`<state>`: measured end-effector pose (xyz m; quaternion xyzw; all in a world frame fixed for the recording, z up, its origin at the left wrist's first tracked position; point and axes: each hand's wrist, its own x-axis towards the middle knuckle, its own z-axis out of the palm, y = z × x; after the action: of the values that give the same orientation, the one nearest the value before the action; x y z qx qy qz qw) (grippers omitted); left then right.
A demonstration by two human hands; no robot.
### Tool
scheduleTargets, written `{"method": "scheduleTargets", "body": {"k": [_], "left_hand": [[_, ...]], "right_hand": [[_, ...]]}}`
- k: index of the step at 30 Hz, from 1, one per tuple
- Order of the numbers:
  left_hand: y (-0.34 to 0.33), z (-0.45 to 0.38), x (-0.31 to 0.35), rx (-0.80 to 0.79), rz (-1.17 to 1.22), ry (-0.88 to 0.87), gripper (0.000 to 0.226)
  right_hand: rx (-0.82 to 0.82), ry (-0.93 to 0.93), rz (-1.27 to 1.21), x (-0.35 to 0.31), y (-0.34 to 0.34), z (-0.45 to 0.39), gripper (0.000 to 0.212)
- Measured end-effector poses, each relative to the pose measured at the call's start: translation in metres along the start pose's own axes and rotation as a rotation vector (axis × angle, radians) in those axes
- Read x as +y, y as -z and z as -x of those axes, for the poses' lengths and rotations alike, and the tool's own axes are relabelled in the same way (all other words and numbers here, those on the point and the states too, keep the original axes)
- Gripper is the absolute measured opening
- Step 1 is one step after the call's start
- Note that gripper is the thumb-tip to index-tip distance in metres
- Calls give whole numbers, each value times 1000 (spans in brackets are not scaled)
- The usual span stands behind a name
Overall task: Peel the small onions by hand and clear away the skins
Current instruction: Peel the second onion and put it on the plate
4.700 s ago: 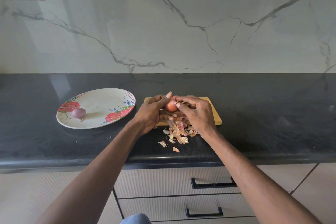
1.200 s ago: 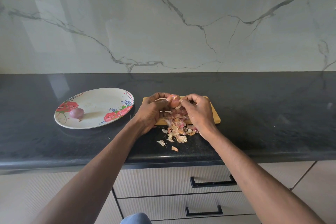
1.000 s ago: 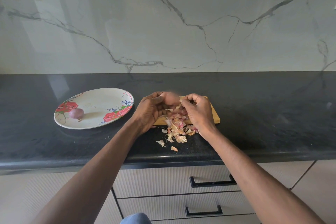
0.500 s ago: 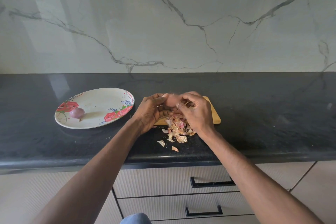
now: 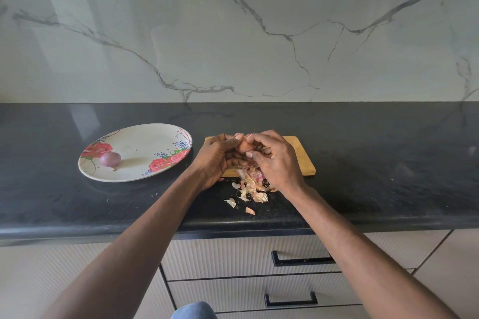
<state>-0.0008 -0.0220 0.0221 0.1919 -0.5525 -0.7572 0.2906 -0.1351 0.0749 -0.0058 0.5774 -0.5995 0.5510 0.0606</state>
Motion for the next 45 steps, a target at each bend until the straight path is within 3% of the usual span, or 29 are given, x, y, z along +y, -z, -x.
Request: {"method": "scheduleTargets", "body": {"k": [7, 15, 28, 33, 45], "left_hand": [[0, 0, 1, -2, 15, 7, 10], [1, 0, 0, 9, 25, 14, 8], [0, 0, 0, 28, 57, 7, 6], [1, -2, -2, 38, 52, -1, 7], [2, -2, -2, 47, 44, -1, 5]], "right_hand": [[-4, 37, 20, -2, 1, 1, 19], [-29, 17, 16, 0, 1, 1, 32], [17, 105, 85, -2, 2, 1, 20], [-4, 89, 95, -2, 2, 1, 35], [-4, 142, 113, 1, 0, 3, 32]]}}
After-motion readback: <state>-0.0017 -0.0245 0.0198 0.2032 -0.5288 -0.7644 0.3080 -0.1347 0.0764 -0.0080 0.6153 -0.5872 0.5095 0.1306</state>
